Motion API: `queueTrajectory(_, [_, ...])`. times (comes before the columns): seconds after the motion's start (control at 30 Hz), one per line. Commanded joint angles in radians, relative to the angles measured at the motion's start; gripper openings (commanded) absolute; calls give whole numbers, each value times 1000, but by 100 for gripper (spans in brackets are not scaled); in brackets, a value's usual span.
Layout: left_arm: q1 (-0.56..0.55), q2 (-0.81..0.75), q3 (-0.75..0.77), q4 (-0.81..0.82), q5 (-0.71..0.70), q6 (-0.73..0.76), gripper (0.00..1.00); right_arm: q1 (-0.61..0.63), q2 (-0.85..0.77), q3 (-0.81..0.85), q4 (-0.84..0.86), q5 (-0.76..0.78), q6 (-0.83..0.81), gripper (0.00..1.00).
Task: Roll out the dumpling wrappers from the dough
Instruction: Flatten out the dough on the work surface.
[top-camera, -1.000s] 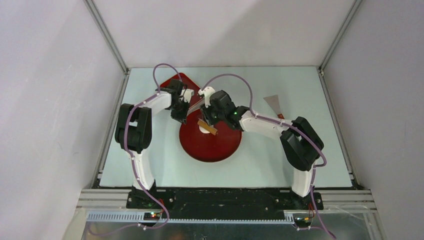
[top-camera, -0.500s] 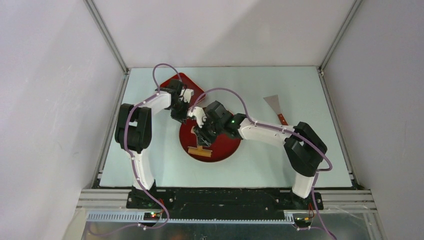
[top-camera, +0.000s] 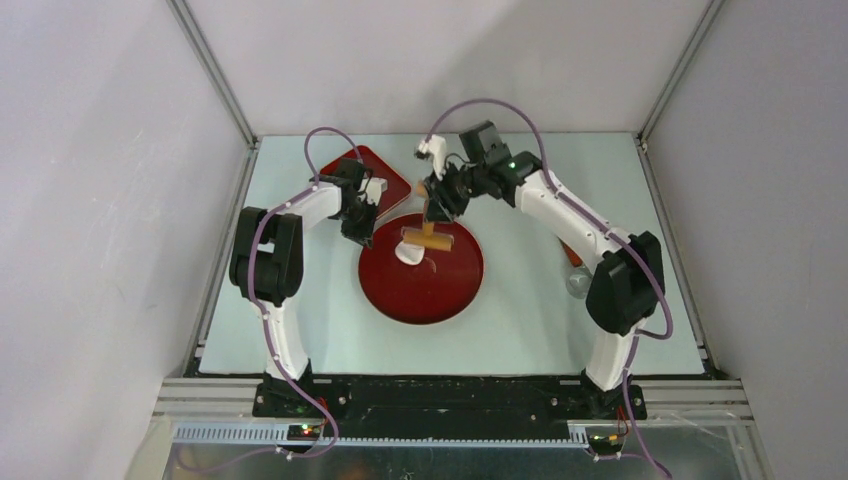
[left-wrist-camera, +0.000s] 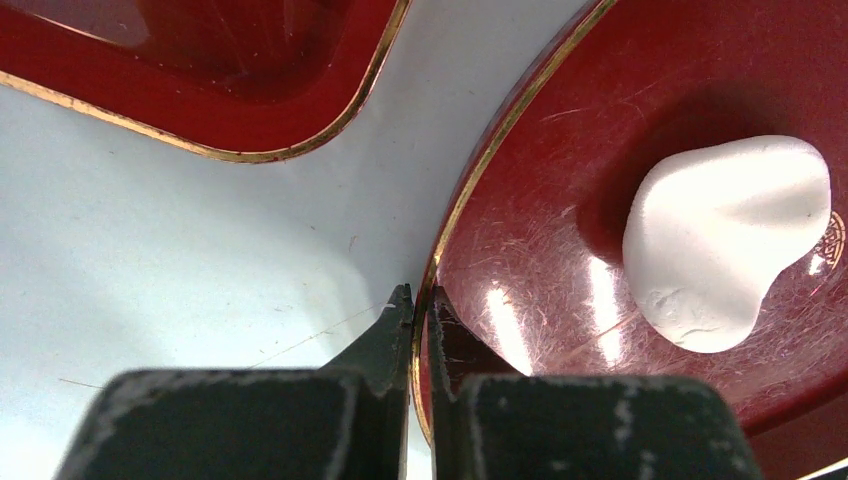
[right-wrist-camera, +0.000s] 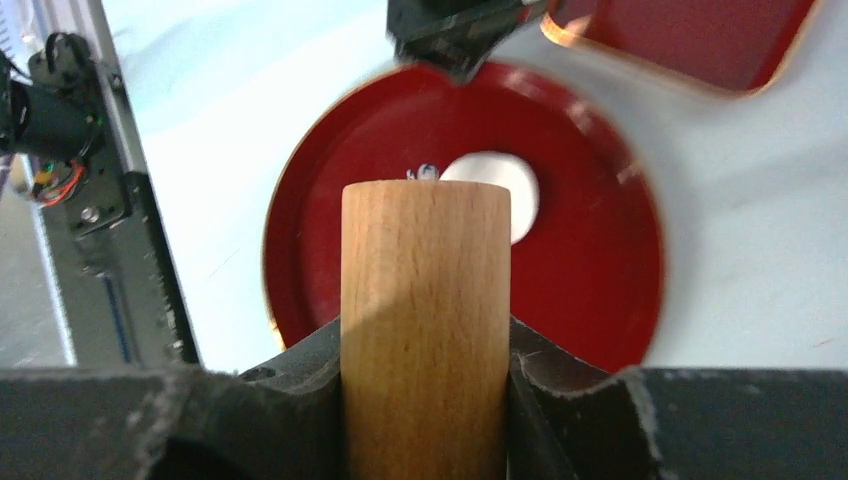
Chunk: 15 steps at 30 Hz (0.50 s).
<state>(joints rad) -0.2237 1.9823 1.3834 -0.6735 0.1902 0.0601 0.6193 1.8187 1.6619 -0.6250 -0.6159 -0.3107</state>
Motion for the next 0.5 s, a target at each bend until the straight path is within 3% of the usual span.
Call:
queueTrajectory(0.0, [8,33,17,29,-13,-4,0,-2,105,211,-131,-27,-148,0])
queueTrajectory(0.17, [12,38,20,30,-5,-4,0,2,242,321,-180,-66,-263,0])
queueTrajectory(0.47, [23,41,23,28,35,7,0,24,355,357,-207,-66,-424,0])
